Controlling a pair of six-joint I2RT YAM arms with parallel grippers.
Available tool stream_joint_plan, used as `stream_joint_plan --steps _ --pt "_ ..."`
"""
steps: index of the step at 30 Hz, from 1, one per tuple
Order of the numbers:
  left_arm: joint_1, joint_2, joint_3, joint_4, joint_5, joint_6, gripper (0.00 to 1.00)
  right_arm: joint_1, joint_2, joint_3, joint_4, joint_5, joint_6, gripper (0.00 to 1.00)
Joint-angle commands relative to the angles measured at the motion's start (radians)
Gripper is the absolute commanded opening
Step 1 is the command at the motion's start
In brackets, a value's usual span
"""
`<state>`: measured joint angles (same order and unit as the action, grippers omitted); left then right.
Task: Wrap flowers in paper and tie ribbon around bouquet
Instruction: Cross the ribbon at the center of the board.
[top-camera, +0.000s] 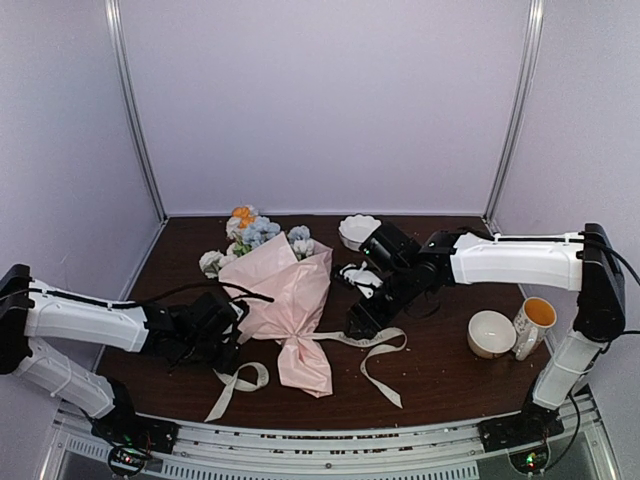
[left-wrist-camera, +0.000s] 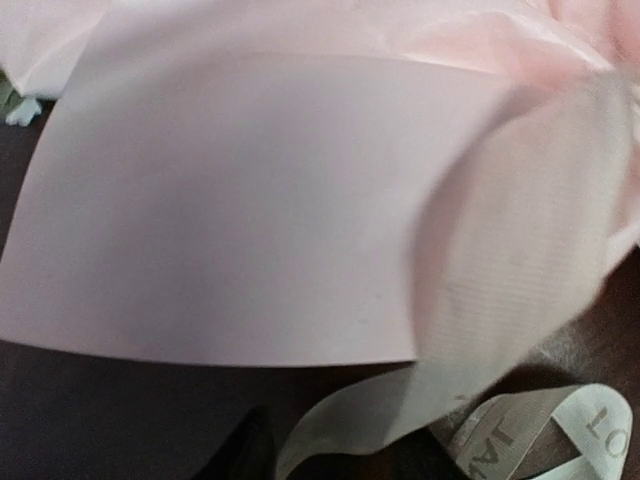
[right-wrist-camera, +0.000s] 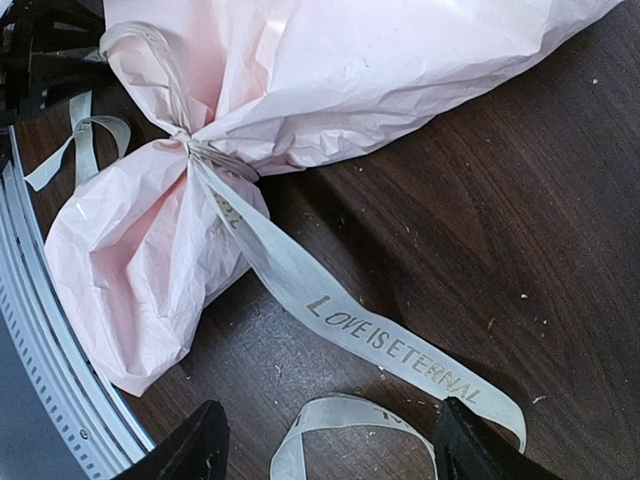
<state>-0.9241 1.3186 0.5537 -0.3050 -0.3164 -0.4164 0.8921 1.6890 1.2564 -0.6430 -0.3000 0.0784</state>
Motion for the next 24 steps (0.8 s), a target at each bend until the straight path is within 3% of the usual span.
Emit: stream_joint_plan --steps 1,5,16,20,24 --pt "0.015 -0.012 0.006 0.084 -0.062 0.005 0.27 0.006 -0.037 -0.009 0.02 -0.021 0.004 0.71" --pt "0.015 -0.071 -0.038 0.125 -0.013 0.038 0.0 0.006 -0.048 -0.015 0.02 -0.019 0.002 0.7" --pt "0.002 -0.414 -0.144 0.324 0.185 0.134 0.0 0.006 -0.1 -0.022 0.097 -0.139 -0.01 0.69" --pt "-0.004 -0.387 -0.086 0.397 0.261 0.19 0.0 0.007 -0.133 -0.04 0.214 -0.273 0.021 0.69" --pt "-0.004 -0.27 -0.048 0.587 0.401 0.188 0.0 0.015 -0.141 -0.06 0.386 -0.392 0.087 0.67"
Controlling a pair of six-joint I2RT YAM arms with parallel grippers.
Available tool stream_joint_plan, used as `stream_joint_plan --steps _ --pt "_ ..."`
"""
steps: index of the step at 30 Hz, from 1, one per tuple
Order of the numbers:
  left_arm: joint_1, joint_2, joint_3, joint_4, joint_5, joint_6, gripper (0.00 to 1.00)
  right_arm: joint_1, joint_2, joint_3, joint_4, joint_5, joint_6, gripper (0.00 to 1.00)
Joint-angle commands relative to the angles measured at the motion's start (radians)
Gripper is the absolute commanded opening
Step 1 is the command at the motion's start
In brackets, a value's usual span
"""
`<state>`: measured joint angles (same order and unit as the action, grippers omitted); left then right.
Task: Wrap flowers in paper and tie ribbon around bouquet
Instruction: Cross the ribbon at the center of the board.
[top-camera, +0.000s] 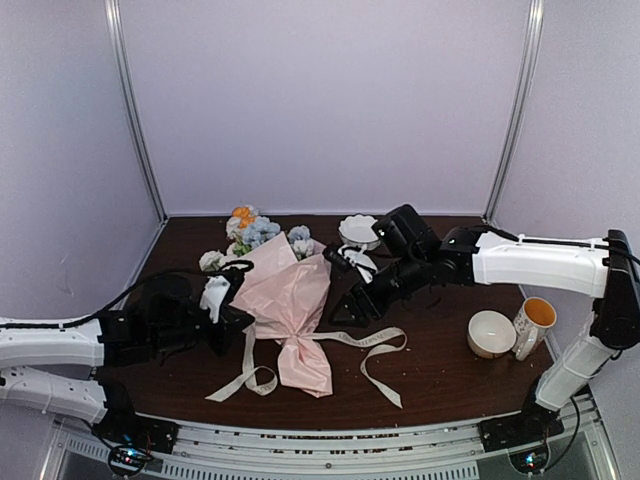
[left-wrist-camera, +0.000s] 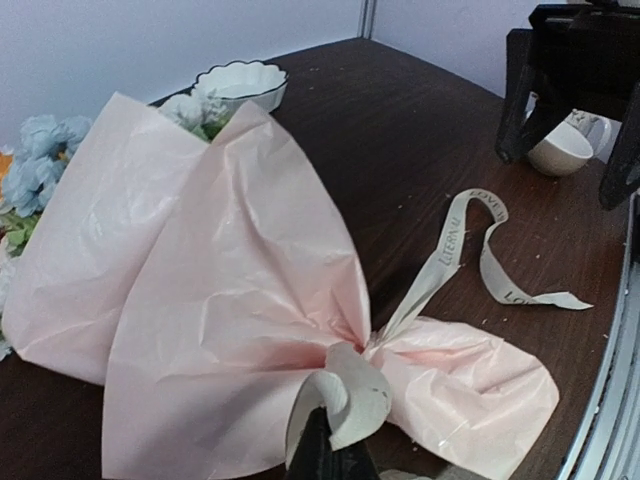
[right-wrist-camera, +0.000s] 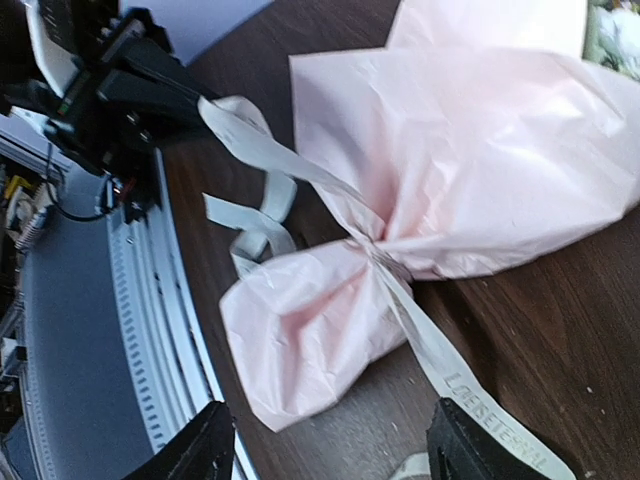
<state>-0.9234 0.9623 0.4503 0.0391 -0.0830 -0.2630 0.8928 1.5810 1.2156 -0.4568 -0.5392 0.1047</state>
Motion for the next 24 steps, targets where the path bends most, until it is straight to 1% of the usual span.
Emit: stream_joint_plan --steps 1,3,6,9,12,15,19,23,24 --pt "-0.005 0.119 0.071 0.28 0.203 0.028 0.0 0.02 -0.03 -0.018 0.227 -0.151 0.066 0.67" --pt "-0.003 0.173 0.107 0.318 0.27 0.014 0.0 0.029 -0.022 -0.018 0.266 -0.142 0.066 0.66" --pt "-0.003 0.237 0.153 0.291 0.325 0.016 0.0 0.029 -0.001 -0.01 0.292 -0.149 0.067 0.66" --pt "-0.002 0.258 0.162 0.261 0.287 0.001 0.0 0.03 0.028 0.0 0.302 -0.158 0.069 0.64" --pt "-0.002 0.263 0.148 0.28 0.239 -0.012 0.0 0.037 0.064 0.002 0.329 -0.171 0.08 0.63" --pt "-0.002 0.269 0.144 0.296 0.229 -0.015 0.0 0.039 0.115 0.016 0.356 -0.193 0.106 0.58" --pt "-0.002 0.287 0.151 0.298 0.23 -0.016 0.0 0.043 0.151 0.036 0.394 -0.209 0.13 0.56" --pt "-0.002 0.287 0.146 0.301 0.227 -0.019 0.0 0.044 0.17 0.043 0.426 -0.217 0.146 0.45" --pt "-0.002 0.285 0.145 0.301 0.224 -0.019 0.0 0.045 0.176 0.045 0.427 -0.224 0.148 0.45"
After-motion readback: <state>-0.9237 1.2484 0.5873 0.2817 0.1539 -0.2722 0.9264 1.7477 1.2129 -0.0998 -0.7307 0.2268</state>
